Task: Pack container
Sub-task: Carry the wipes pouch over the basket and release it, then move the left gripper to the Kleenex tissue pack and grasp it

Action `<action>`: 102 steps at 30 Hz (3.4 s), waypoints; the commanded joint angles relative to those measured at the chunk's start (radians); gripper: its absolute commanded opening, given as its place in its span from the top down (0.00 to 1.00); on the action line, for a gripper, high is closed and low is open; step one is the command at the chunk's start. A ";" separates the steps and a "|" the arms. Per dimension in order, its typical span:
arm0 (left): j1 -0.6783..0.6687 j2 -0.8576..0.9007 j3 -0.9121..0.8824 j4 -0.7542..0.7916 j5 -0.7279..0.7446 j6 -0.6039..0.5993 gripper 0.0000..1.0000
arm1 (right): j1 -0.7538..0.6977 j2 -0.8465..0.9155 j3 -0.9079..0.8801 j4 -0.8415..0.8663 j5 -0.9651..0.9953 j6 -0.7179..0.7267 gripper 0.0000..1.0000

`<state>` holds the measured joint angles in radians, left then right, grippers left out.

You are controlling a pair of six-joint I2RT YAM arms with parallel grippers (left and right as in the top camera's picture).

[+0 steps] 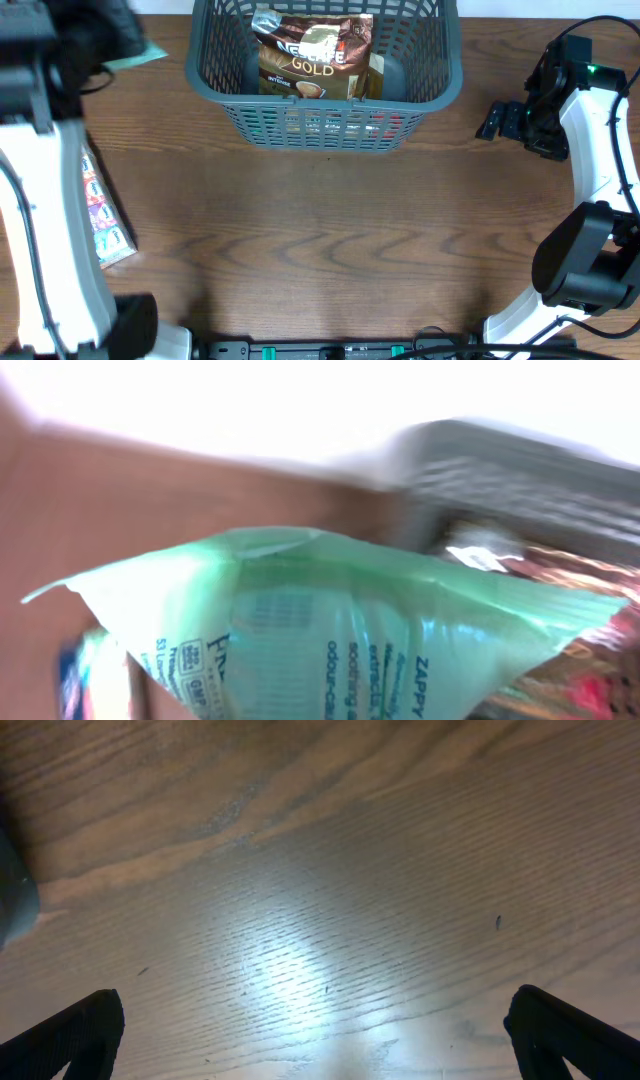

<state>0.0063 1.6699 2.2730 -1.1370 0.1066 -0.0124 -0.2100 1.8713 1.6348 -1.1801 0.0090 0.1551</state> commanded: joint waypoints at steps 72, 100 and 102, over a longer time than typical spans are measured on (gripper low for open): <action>0.491 0.056 -0.370 -0.248 -0.171 -0.190 0.02 | 0.008 -0.001 -0.003 -0.044 0.013 -0.048 0.01; 0.549 0.058 -1.172 0.496 -0.140 0.063 0.01 | 0.008 -0.001 -0.003 -0.070 0.021 -0.048 0.01; 0.560 0.060 -1.172 0.507 -0.140 0.077 0.01 | 0.008 -0.001 -0.003 -0.070 0.021 -0.048 0.01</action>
<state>0.5453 1.7264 1.1053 -0.6418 -0.0322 0.0143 -0.2100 1.8713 1.6344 -1.2480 0.0193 0.1207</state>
